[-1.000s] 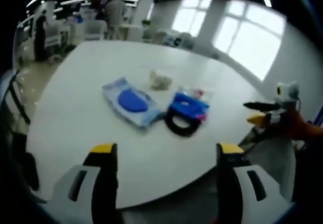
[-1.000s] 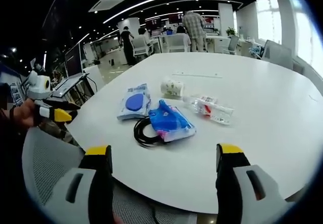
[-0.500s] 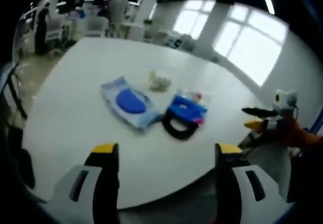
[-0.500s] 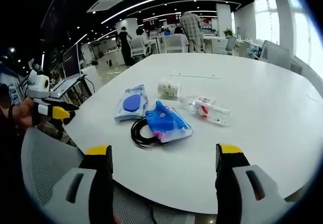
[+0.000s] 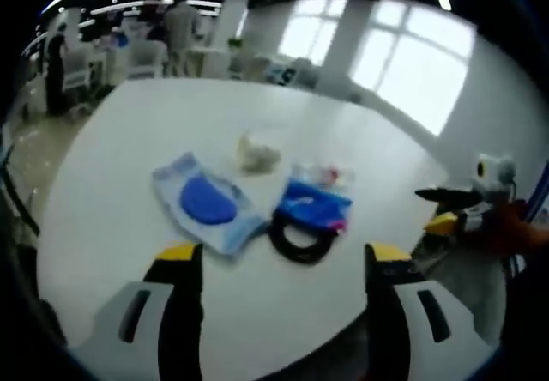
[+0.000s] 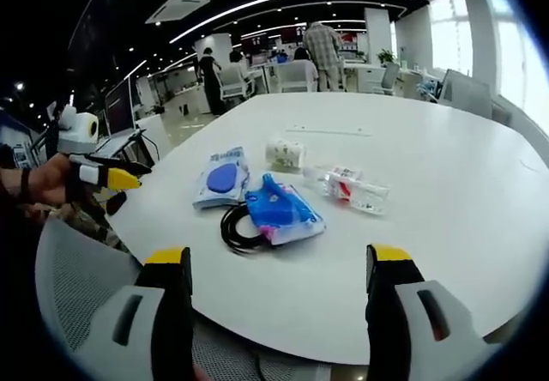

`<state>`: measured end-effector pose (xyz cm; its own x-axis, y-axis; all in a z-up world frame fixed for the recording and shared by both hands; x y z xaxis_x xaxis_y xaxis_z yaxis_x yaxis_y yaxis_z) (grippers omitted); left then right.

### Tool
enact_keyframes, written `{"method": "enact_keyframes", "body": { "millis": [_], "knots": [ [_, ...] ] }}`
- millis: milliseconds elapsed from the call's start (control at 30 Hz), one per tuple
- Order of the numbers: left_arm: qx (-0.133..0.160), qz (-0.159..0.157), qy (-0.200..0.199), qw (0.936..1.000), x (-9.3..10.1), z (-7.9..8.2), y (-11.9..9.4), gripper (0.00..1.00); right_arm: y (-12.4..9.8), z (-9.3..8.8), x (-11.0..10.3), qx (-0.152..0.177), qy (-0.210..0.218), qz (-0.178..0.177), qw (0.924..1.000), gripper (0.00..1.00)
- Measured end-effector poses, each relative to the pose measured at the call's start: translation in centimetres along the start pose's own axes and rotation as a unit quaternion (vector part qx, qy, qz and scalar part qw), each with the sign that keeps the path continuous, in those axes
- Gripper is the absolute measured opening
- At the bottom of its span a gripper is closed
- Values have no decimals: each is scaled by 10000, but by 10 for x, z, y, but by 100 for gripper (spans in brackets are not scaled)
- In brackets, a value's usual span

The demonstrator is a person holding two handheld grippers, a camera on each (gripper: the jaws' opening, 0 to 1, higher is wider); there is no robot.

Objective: Arrange the tabletop items into an orderly group along one side of the table until the central work area is clear of visible clutter.

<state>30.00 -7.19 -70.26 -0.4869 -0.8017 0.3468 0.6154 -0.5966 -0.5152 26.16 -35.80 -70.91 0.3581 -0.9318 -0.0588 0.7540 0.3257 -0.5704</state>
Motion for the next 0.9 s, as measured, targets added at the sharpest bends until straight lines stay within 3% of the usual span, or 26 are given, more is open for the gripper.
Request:
{"method": "enact_keyframes", "body": {
  "millis": [433,600,900],
  "knots": [
    [40,-180,205,9996,-4,35,51,73,0,1,1,-3,9,-19,10000,83],
    [127,-225,96,9996,-8,50,72,72,1,0,1,-20,12,-31,10000,83],
    [82,-252,258,9993,-11,61,101,71,2,-1,2,-52,10,-44,10000,82]
  ]
}}
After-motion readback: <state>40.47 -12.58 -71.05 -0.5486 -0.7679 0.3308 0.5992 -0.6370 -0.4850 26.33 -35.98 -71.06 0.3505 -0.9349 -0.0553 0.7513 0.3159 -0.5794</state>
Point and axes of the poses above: the point that each gripper's makers call its tool centre point, and the gripper's own axes: y roughly forward along the fingers, x roughly to its right, z roughly out of its top, the point moved 5 cm from there along -y, roughly backward along the fingers, and after that the axes turned 6 degrees about -z, right-handed, at the moved point
